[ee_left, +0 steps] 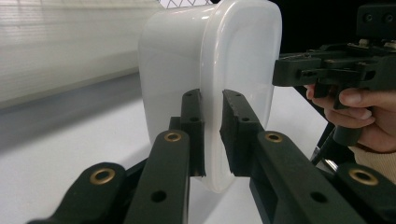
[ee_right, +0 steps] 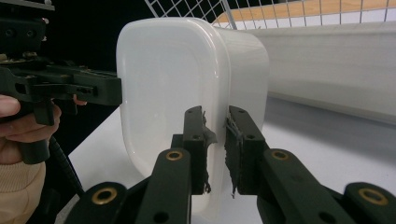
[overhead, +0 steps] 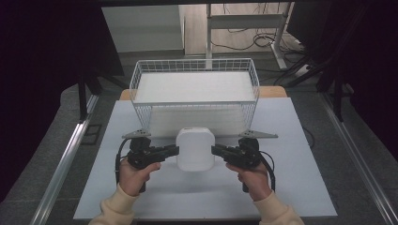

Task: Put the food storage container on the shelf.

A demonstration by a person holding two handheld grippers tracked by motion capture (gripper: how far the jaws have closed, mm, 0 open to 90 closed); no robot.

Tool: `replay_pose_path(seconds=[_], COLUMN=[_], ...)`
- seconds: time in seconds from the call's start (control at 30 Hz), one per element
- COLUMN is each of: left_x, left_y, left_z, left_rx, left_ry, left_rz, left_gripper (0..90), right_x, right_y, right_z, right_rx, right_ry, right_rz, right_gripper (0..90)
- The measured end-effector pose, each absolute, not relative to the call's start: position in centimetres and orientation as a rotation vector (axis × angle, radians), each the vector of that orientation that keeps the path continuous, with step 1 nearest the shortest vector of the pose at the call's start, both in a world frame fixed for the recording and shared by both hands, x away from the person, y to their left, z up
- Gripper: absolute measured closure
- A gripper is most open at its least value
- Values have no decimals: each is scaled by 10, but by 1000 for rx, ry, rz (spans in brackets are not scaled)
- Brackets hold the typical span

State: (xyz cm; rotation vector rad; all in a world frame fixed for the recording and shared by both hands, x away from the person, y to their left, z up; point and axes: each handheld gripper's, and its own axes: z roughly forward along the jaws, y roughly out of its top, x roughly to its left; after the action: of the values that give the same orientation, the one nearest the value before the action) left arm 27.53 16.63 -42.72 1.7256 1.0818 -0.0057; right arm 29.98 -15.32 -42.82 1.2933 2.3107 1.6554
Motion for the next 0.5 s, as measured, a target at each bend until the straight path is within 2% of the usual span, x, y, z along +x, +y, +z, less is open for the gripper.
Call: replay_pose_path(seconds=[0.5], left_x=[285], left_y=[169], left_z=[-412], left_rx=[1714], left_ry=[1060], left_rz=[13], left_gripper=[796], right_x=[310], right_y=[-152], right_z=[-412], right_rx=[1239], right_ry=[2307], right_rz=[1660], right_gripper=[790])
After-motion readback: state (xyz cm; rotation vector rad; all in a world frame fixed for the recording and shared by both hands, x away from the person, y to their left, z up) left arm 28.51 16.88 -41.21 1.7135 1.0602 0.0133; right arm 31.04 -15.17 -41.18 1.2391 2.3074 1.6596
